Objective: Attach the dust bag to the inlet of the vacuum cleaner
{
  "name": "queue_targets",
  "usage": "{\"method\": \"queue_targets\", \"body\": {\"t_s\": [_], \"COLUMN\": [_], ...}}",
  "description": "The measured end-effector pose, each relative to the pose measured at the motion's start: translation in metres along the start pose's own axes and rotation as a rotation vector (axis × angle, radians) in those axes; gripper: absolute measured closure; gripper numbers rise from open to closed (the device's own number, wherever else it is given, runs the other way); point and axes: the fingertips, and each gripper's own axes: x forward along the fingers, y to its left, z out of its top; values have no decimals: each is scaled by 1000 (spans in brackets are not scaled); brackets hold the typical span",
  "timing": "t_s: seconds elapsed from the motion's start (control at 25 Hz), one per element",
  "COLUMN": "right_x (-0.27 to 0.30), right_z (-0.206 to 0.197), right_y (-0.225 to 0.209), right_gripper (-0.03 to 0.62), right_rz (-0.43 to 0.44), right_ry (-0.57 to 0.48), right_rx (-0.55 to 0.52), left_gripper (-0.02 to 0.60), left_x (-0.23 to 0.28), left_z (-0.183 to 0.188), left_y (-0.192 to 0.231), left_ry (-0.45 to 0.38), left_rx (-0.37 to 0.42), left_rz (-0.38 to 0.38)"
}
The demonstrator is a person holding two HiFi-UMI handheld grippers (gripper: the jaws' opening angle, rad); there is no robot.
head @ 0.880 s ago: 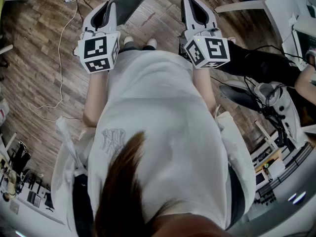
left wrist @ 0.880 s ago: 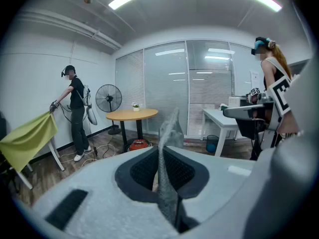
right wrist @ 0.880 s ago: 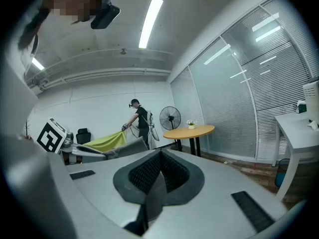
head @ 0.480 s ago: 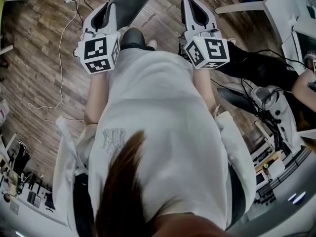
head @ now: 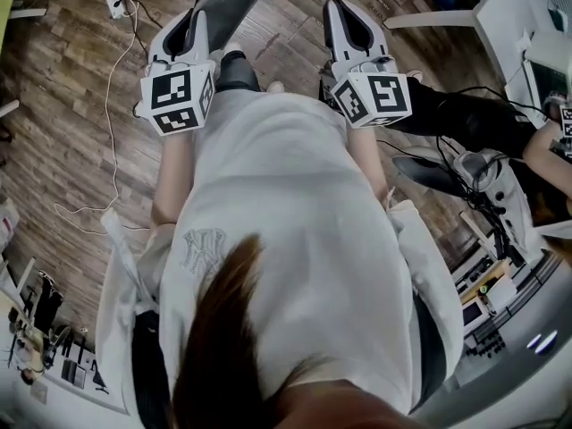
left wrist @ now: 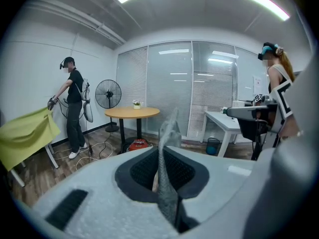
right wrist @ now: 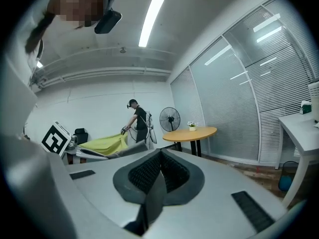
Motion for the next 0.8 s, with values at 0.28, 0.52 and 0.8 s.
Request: {"method": "queue_targets", "body": {"t_s": [0.28, 0.52, 0.8], "right_x": [62, 100, 106], "right_z": [13, 30, 30], "right_y": [8, 13, 19], "right_gripper": [589, 589, 589], "right_rz": [-54, -119, -140], "right_ry": [7, -20, -15], "right_rx": [20, 0, 13], "left_gripper": [548, 548, 548], "left_x": [34, 65, 74], "left_z": [26, 32, 43], "left_y": [48, 84, 110], "left_ry": [20, 60, 45], "left_rx": [52, 85, 82], "left_rz": [-70, -140, -129]}}
